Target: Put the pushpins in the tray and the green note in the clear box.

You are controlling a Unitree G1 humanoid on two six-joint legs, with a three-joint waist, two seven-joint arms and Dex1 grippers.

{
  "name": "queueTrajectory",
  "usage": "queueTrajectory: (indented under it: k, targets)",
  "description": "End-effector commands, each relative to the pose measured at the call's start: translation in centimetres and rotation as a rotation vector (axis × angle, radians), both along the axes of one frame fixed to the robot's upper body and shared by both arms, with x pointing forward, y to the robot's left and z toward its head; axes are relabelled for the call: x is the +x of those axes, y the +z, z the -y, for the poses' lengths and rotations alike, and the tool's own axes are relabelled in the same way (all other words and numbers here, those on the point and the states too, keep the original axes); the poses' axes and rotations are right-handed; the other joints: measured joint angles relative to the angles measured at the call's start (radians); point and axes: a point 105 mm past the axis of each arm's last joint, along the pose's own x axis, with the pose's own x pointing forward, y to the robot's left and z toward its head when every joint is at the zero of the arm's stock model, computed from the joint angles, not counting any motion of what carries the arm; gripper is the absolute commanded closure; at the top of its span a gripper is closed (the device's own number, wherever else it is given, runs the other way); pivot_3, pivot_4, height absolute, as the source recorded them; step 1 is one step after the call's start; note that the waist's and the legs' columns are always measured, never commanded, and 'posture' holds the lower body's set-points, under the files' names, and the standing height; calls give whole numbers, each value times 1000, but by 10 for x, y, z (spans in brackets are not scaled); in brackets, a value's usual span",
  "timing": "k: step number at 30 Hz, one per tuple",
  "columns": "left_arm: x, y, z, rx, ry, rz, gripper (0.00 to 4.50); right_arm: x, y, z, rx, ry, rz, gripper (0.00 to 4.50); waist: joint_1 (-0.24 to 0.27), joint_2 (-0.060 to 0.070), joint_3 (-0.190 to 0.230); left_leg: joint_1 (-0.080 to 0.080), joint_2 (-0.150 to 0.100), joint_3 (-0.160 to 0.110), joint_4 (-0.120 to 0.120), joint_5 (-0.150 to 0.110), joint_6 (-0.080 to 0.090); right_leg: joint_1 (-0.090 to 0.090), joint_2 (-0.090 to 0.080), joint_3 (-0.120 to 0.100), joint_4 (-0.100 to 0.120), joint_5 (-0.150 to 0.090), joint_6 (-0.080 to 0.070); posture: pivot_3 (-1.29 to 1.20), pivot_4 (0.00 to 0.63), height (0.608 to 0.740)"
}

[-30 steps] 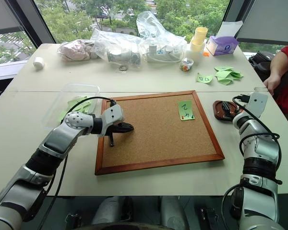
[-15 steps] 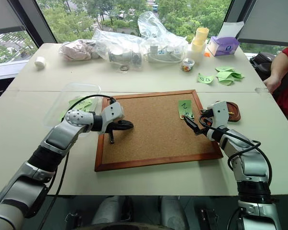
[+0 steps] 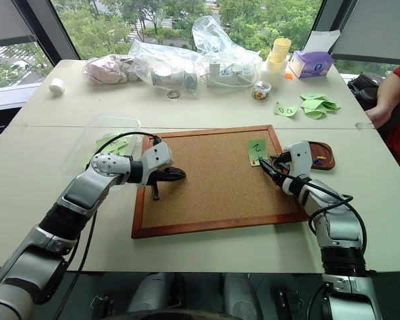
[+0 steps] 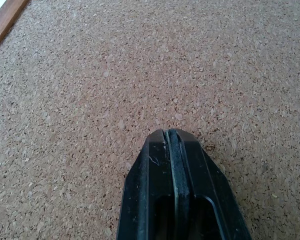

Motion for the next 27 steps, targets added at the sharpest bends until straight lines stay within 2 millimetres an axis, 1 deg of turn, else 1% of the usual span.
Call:
queueTrajectory:
  k: [1,5,12,14,18,27]
  targets:
    - [0,1,-3,10,16,14,4500,5,15,0,6,-2,64,4418,0,0,0,0,0,0,0,0,0,0,0,0,0,0,0,0,150,735]
    - [0,0,-4,14,18,13,4500,3,24,5,40,-30,115,4418,0,0,0,0,0,0,0,0,0,0,0,0,0,0,0,0,150,735]
    - [-2,-2,-3,17,9,-1,4500,-1,29,9,97,-67,148,4418,0,0,0,0,0,0,0,0,0,0,0,0,0,0,0,0,150,735]
    - [-3,-2,-2,19,4,-6,4500,-1,31,10,104,-79,160,4418,0,0,0,0,0,0,0,0,0,0,0,0,0,0,0,0,150,735]
    - [-4,-5,-1,23,-8,-23,4500,1,40,16,175,-121,183,4418,0,0,0,0,0,0,0,0,0,0,0,0,0,0,0,0,150,735]
    - [-7,-7,0,22,-14,-32,4500,2,41,20,196,-139,177,4418,0,0,0,0,0,0,0,0,0,0,0,0,0,0,0,0,150,735]
